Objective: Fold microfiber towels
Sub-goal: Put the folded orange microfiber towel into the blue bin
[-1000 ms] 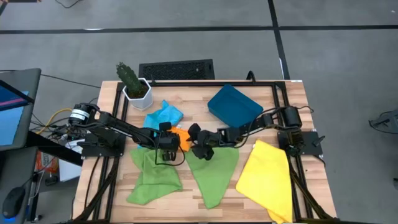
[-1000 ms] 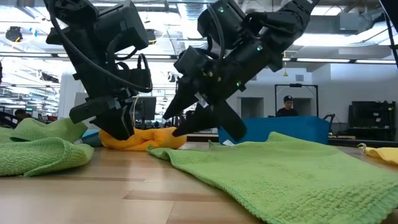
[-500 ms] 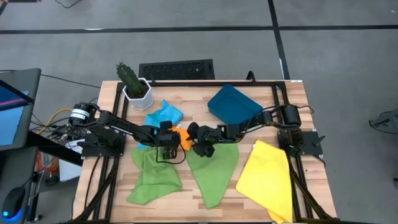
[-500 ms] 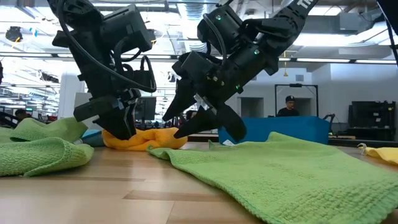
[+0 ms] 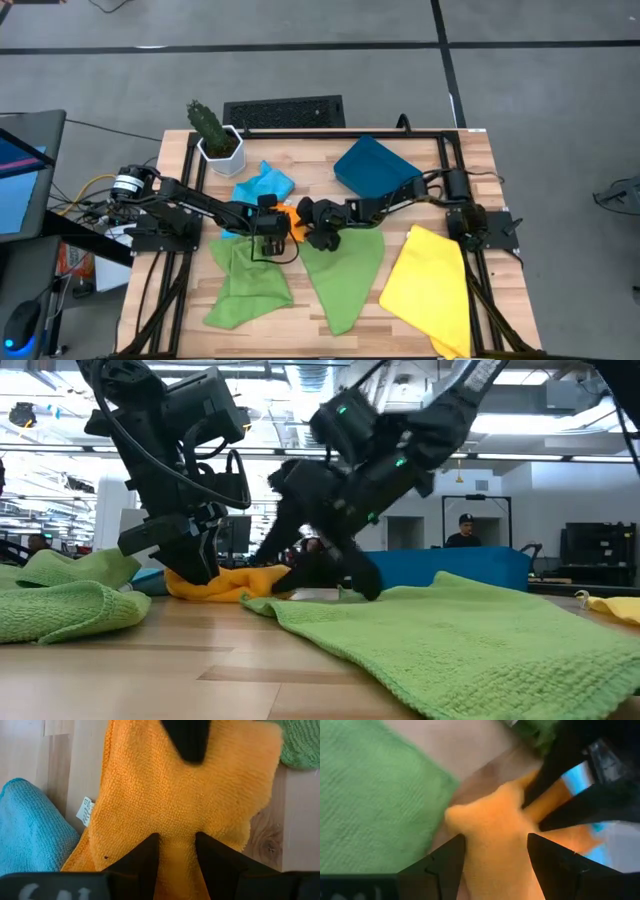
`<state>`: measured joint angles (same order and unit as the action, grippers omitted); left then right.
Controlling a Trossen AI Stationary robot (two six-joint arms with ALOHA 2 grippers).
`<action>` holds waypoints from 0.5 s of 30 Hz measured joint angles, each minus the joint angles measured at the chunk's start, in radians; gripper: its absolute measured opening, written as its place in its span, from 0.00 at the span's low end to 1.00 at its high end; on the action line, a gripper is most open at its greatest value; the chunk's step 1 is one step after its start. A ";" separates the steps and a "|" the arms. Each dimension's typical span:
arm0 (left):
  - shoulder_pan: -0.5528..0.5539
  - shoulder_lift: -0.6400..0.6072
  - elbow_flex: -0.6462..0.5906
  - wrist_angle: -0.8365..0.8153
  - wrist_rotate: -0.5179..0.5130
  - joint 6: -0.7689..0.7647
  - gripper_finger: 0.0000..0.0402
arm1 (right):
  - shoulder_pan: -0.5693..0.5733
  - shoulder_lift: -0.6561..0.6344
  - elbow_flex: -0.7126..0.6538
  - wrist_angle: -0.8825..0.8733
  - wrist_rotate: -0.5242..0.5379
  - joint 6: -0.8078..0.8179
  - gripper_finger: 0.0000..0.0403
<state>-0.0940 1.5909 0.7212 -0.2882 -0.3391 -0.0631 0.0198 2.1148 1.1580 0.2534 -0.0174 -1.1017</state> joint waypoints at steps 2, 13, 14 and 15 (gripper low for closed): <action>0.000 0.000 0.000 0.000 0.004 0.000 0.32 | 0.006 0.003 0.009 -0.008 0.070 -0.004 0.60; 0.001 -0.005 0.005 -0.010 0.015 -0.001 0.32 | 0.026 0.002 0.027 -0.044 0.171 -0.001 0.27; 0.001 -0.009 0.011 -0.015 0.019 0.000 0.32 | 0.029 -0.004 0.024 -0.059 0.177 -0.004 0.21; 0.001 -0.018 0.019 -0.024 0.021 0.002 0.32 | 0.032 -0.005 0.025 -0.072 0.178 -0.006 0.14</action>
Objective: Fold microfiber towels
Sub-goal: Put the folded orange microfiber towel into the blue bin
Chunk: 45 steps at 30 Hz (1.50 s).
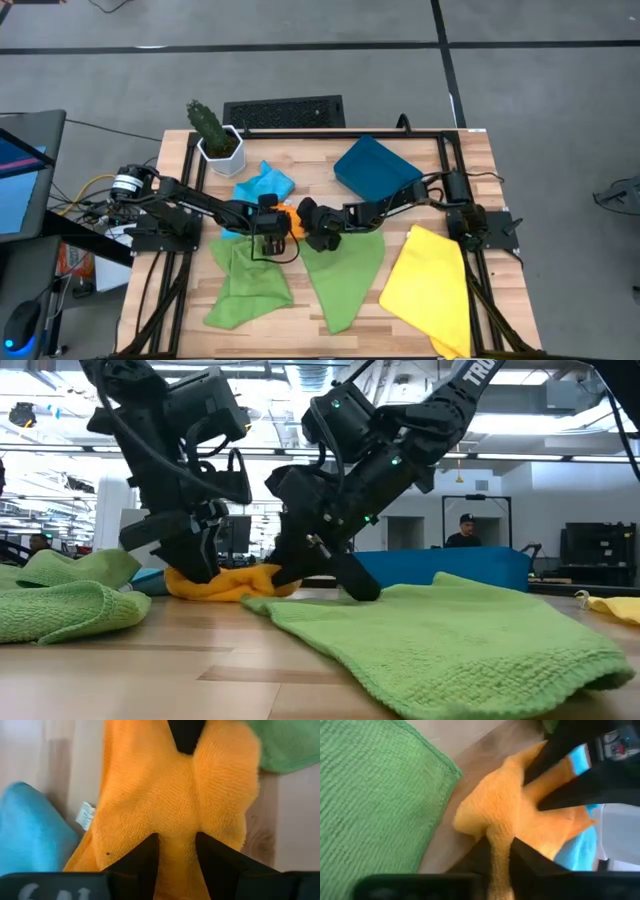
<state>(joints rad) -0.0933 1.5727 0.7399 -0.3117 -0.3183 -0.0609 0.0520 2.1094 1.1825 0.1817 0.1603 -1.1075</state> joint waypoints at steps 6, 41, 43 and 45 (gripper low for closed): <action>0.008 -0.080 0.078 -0.130 -0.011 0.034 0.32 | 0.007 -0.028 0.014 -0.096 0.013 0.066 0.07; 0.018 -0.491 0.179 -0.311 -0.113 -0.034 0.32 | -0.541 -0.581 0.069 -0.584 -0.029 0.295 0.04; 0.018 -0.492 0.179 -0.311 -0.112 -0.029 0.32 | -0.550 -0.591 0.054 -0.579 -0.030 0.292 0.04; 0.018 -0.492 0.179 -0.311 -0.112 -0.029 0.32 | -0.551 -0.597 0.033 -0.585 -0.029 0.295 0.05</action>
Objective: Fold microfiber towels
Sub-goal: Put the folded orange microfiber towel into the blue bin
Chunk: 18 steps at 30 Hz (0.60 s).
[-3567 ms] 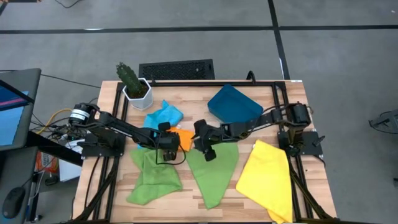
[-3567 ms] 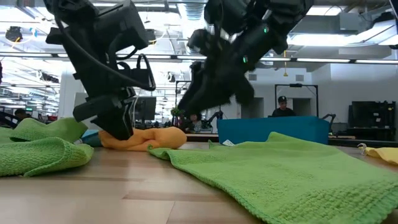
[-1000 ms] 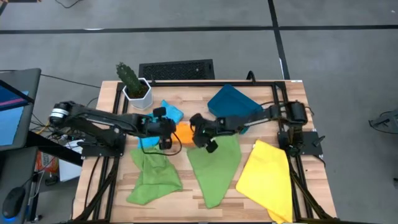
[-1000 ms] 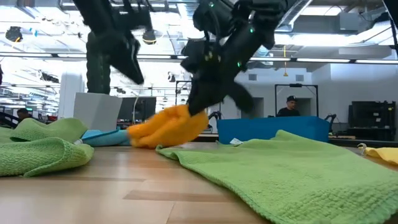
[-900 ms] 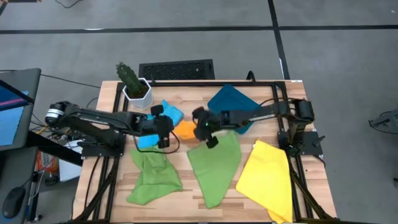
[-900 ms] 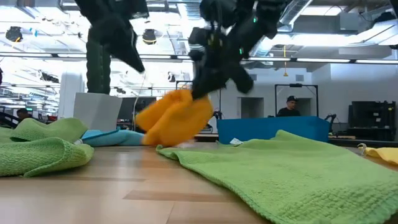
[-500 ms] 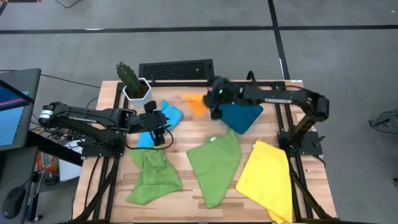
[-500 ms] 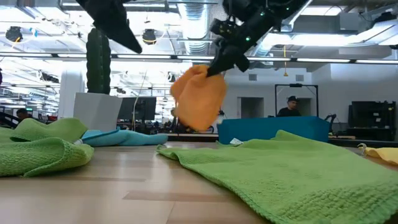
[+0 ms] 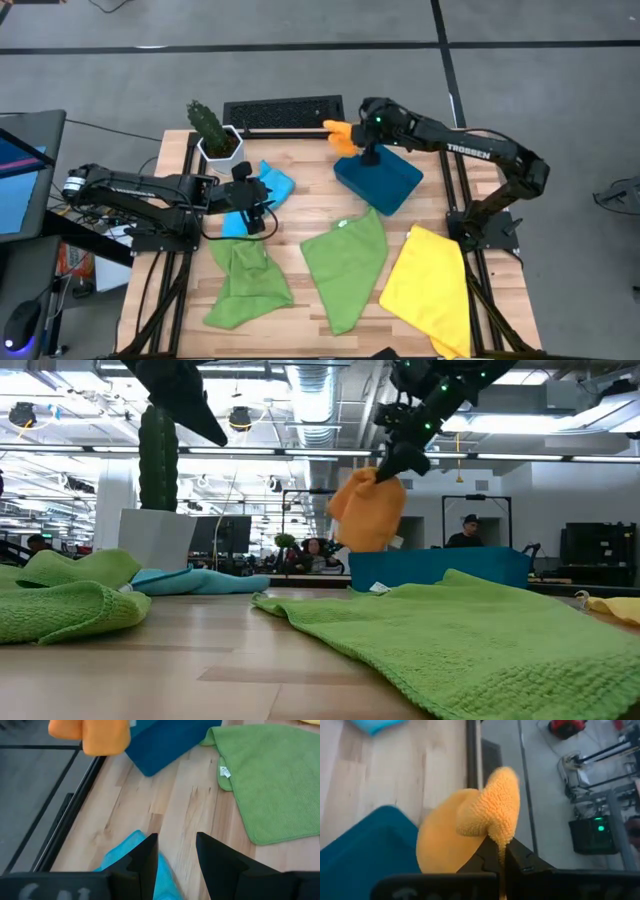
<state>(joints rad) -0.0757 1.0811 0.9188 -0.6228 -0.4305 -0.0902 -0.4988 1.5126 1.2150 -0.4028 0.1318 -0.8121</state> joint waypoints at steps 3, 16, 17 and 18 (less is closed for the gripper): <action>0.000 0.000 0.000 0.000 0.000 -0.001 0.32 | 0.004 -0.002 -0.050 -0.022 -0.004 0.005 0.04; -0.002 0.000 0.000 0.001 0.003 -0.003 0.32 | 0.054 -0.001 -0.242 -0.013 0.025 0.033 0.05; -0.002 0.000 0.000 0.001 0.003 -0.003 0.32 | 0.054 -0.001 -0.244 -0.017 0.026 0.030 0.05; -0.002 0.000 0.000 0.001 0.003 -0.003 0.32 | 0.054 -0.001 -0.244 -0.023 0.027 0.029 0.05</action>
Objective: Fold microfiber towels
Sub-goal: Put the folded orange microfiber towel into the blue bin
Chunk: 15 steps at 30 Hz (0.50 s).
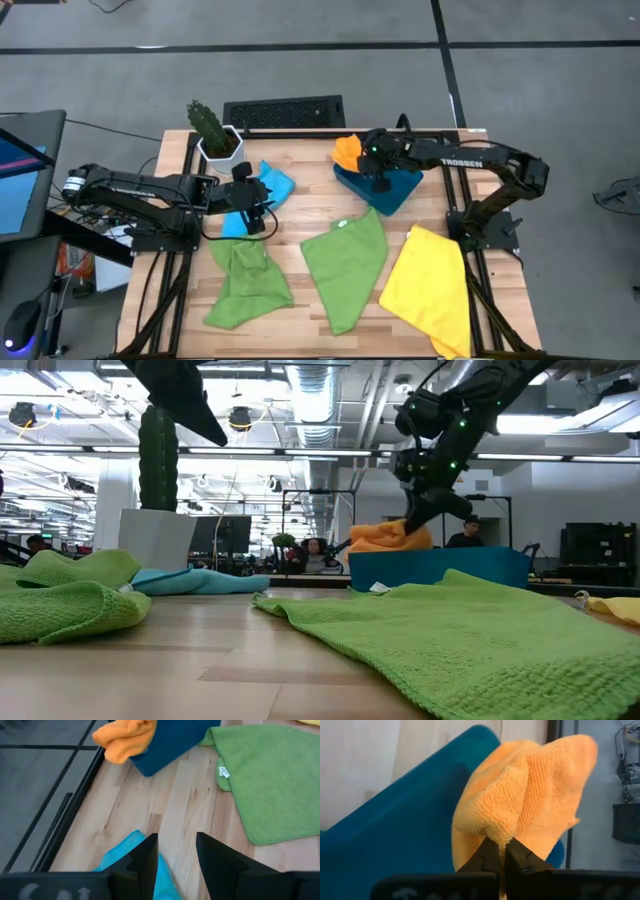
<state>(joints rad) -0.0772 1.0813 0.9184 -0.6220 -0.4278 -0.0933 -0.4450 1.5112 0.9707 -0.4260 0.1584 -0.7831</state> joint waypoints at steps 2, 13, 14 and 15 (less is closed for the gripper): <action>0.000 0.000 0.000 0.000 0.000 0.000 0.32 | 0.000 0.000 0.000 -0.012 0.006 0.000 0.05; 0.001 0.000 0.000 0.000 -0.030 0.022 0.32 | -0.051 -0.049 0.000 0.011 0.111 -0.094 0.06; 0.001 0.000 0.000 0.000 -0.031 0.022 0.32 | -0.050 -0.052 0.000 0.015 0.118 -0.095 0.07; 0.001 0.000 0.000 0.000 -0.031 0.022 0.32 | -0.045 -0.055 -0.001 0.015 0.134 -0.097 0.07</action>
<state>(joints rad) -0.0765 1.0813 0.9180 -0.6224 -0.4585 -0.0715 -0.4904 1.4559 0.9700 -0.4108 0.2925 -0.8800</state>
